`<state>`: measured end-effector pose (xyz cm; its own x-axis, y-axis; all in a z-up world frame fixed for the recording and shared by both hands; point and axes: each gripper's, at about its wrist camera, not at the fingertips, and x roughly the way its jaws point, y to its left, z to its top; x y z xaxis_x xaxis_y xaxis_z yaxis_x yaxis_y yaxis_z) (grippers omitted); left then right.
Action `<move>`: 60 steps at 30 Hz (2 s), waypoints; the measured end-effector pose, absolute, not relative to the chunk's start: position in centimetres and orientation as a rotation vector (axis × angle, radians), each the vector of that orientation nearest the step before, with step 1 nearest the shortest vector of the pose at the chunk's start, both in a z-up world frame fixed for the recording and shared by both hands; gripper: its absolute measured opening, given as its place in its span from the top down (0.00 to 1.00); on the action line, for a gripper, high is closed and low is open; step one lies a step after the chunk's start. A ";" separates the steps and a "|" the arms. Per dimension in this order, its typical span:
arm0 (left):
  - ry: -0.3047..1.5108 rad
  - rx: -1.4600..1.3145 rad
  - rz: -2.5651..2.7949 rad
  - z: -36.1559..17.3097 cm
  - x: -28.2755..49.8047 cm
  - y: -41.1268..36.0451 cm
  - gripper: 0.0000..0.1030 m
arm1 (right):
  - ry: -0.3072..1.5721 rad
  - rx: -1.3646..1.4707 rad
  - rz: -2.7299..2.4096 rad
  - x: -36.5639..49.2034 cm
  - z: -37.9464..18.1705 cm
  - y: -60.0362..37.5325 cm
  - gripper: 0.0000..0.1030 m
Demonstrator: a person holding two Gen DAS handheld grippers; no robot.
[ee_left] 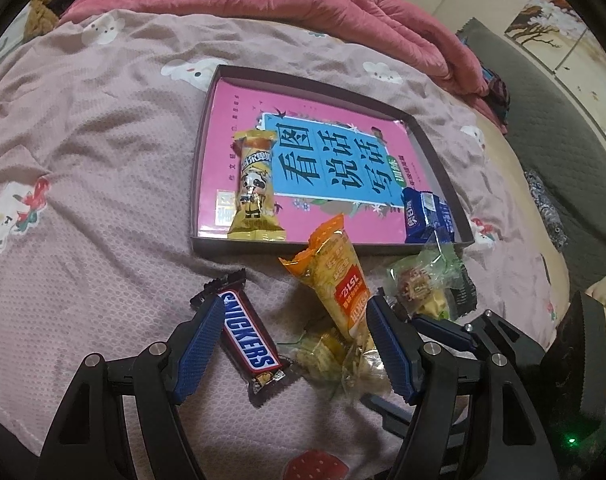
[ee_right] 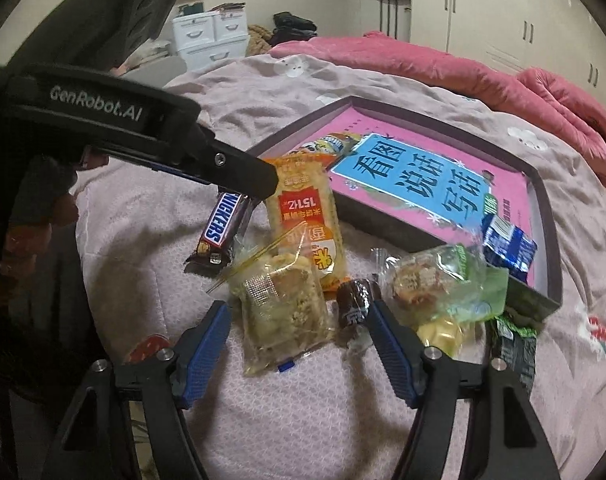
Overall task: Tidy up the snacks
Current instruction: 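Grasp the orange chip bag with left tool while right tool grasps clear pastry bag, then carry the orange chip bag and clear pastry bag over the tray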
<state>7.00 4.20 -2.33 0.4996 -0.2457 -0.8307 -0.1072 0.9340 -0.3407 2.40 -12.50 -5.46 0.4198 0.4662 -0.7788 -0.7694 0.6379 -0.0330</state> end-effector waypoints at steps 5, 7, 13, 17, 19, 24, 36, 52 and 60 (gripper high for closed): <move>1.061 -0.378 -0.090 -2.8 7.4 4.0 0.27 | 0.781 -0.462 0.831 2.6 -5.5 -11.8 0.44; 1.064 -0.380 -0.094 -3.0 7.5 3.9 0.27 | 0.768 -0.482 0.837 2.6 -5.7 -11.4 0.45; 1.071 -0.384 -0.095 -3.4 8.1 3.6 0.27 | 0.760 -0.500 0.853 2.7 -6.2 -10.6 0.53; 1.085 -0.399 -0.102 -4.0 8.8 3.4 0.27 | 0.758 -0.492 0.849 2.6 -6.4 -10.7 0.59; 1.087 -0.414 -0.109 -4.2 9.1 3.3 0.27 | 0.759 -0.477 0.844 2.6 -6.3 -11.0 0.60; 1.095 -0.464 -0.146 -5.0 10.1 2.9 0.28 | 0.765 -0.414 0.829 2.5 -5.5 -12.4 0.61; 1.132 -0.544 -0.216 -6.8 11.8 1.7 0.67 | 0.750 -0.295 0.773 2.9 -4.0 -15.0 0.61; 1.039 -0.520 -0.240 -3.7 9.7 2.2 0.77 | 0.729 -0.100 0.739 4.2 -1.7 -17.1 0.61; 0.976 -0.519 -0.230 -1.5 8.8 3.2 0.77 | 0.704 -0.065 0.708 4.2 -0.6 -17.9 0.61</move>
